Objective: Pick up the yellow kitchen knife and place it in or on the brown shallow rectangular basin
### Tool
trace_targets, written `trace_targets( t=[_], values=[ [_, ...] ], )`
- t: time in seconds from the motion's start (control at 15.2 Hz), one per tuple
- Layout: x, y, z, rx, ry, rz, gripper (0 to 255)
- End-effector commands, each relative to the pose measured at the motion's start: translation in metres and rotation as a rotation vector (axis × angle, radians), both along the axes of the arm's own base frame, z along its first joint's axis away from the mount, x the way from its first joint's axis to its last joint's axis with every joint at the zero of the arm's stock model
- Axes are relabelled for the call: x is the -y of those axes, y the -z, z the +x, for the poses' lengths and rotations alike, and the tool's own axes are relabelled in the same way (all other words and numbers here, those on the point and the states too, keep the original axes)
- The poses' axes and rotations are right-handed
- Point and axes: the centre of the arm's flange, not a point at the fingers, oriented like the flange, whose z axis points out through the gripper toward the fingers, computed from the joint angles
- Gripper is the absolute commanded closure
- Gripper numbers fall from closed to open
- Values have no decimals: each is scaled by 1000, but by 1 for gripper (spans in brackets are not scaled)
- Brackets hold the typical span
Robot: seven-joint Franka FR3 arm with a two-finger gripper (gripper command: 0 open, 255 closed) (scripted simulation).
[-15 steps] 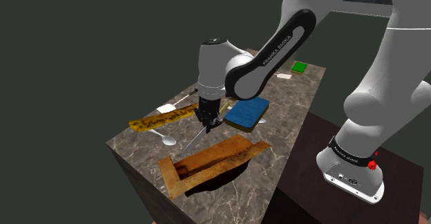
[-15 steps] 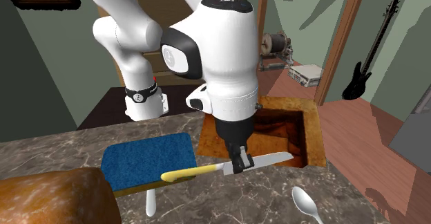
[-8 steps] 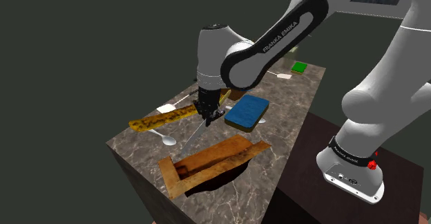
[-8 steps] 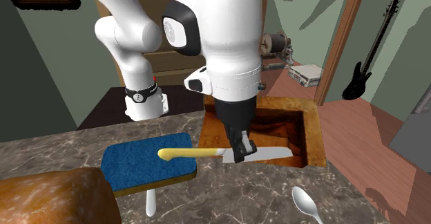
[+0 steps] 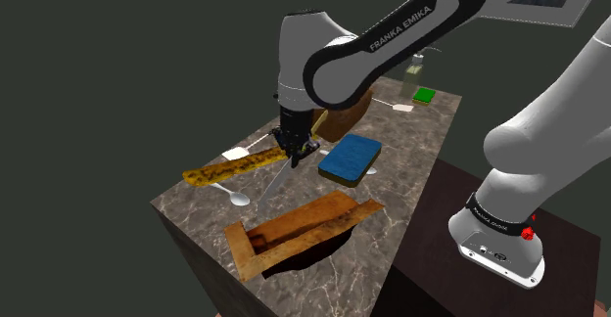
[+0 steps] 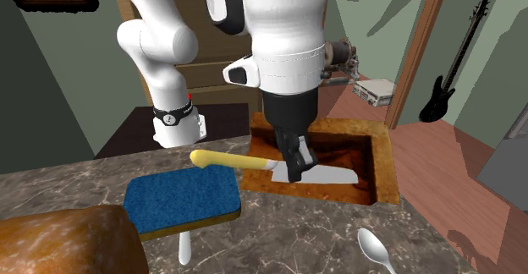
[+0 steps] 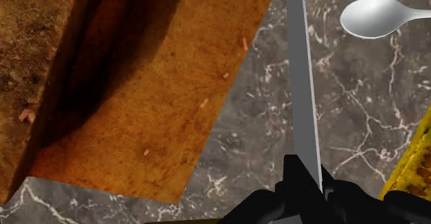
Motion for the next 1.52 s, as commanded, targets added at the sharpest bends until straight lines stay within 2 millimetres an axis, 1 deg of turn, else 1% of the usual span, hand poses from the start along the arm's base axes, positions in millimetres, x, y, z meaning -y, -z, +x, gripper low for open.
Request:
trace_targets(
  t=[0.0, 0.79, 0.86, 1.45],
  values=[
    [0, -10, 1, -1, 0, 1, 255],
    [0, -74, 1, -1, 0, 1, 255],
    [0, -74, 1, -1, 0, 1, 255],
    [-62, -76, -101, -1, 0, 1, 255]
  ],
)
